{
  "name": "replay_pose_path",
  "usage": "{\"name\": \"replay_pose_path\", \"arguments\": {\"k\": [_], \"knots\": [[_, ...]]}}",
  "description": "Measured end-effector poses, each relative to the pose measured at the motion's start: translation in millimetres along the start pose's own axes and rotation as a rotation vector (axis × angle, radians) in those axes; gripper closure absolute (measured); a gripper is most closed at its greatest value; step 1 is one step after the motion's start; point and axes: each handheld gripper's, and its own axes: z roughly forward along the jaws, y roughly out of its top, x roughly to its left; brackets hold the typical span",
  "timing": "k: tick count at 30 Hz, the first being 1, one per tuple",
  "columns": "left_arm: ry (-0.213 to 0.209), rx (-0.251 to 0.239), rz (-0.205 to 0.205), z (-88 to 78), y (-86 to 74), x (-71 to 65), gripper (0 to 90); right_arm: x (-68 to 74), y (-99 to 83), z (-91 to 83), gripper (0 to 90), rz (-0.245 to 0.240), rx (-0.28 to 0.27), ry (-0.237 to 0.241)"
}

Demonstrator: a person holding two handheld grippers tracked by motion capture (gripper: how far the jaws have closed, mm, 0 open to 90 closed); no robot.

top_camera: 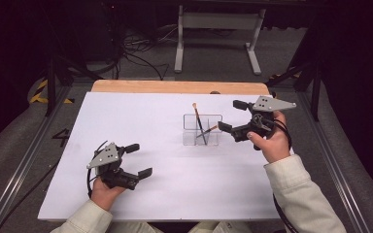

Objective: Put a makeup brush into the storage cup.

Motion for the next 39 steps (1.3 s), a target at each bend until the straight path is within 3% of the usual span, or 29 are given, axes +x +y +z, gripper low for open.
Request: {"name": "replay_pose_path", "arguments": {"k": [11, 29, 39], "knots": [[0.027, -0.019, -0.012, -16.0, 0.8, 3.7, 0.6, 8.0, -19.7, -32.1, 1.4, 0.034, -0.091, -0.025], [0.040, -0.023, -0.009, -25.0, 0.6, 4.6, 0.5, 2.4, -65.3, -69.1, 1.1, 0.079, -0.133, -0.119], [0.054, -0.033, -0.014, -31.3, 0.8, 6.8, 0.5, 0.5, -97.0, -75.9, 0.9, 0.122, -0.151, -0.141]]}}
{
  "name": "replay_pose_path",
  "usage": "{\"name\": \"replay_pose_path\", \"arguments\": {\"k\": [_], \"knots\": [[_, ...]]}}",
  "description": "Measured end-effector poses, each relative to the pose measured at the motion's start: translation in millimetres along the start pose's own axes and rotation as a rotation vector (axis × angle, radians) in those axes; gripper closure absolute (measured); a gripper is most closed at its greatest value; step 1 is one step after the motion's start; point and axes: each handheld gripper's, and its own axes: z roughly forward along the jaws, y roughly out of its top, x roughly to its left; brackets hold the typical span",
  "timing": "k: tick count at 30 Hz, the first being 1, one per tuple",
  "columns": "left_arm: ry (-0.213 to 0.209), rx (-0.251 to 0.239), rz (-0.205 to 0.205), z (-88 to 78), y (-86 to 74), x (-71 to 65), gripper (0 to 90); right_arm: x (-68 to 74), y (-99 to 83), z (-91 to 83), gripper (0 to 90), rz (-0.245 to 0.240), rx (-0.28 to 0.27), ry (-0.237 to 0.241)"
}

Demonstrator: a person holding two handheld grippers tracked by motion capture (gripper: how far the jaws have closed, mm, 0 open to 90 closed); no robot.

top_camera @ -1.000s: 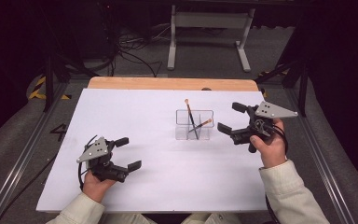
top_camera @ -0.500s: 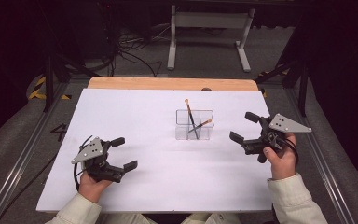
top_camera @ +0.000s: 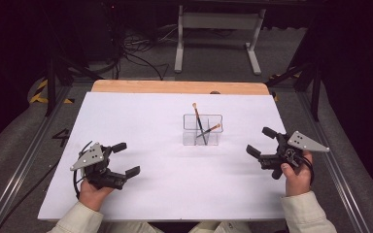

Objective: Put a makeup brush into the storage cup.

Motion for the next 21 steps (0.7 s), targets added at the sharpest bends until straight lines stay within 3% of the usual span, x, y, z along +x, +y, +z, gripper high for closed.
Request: {"name": "replay_pose_path", "arguments": {"k": [10, 21], "knots": [[0.008, -0.013, 0.001, -7.3, 0.0, 2.6, 0.5, -0.3, -14.7, -5.9, 0.8, -0.013, -0.007, -0.018], [0.011, -0.016, 0.003, -11.9, -1.8, 4.5, 0.5, -0.7, -36.4, -1.7, 0.8, -0.016, 0.037, -0.025]]}}
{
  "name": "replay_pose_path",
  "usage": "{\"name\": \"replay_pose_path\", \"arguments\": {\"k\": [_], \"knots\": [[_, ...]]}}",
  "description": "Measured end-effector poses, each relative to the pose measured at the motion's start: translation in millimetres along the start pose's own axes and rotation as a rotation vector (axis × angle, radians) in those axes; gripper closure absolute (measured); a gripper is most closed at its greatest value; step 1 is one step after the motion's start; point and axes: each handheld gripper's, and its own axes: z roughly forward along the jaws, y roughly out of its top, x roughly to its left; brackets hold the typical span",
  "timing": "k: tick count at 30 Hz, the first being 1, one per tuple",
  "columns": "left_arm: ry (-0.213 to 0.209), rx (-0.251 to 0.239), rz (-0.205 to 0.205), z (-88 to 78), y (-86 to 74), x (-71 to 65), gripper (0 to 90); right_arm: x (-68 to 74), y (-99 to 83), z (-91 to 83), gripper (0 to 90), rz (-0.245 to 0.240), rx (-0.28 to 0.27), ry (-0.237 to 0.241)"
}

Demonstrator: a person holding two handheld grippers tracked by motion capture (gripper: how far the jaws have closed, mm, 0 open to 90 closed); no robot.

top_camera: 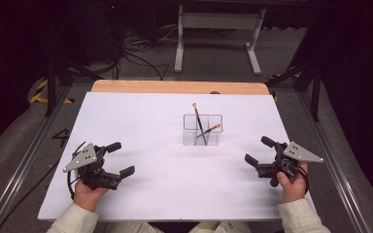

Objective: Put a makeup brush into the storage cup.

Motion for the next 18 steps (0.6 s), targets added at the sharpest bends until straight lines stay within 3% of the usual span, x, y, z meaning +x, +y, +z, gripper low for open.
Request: {"name": "replay_pose_path", "arguments": {"k": [18], "knots": [[-0.003, -0.005, -0.015, 0.8, -3.6, 2.2, 0.6, 0.1, -5.4, 2.1, 0.9, 0.002, -0.005, 0.001]]}}
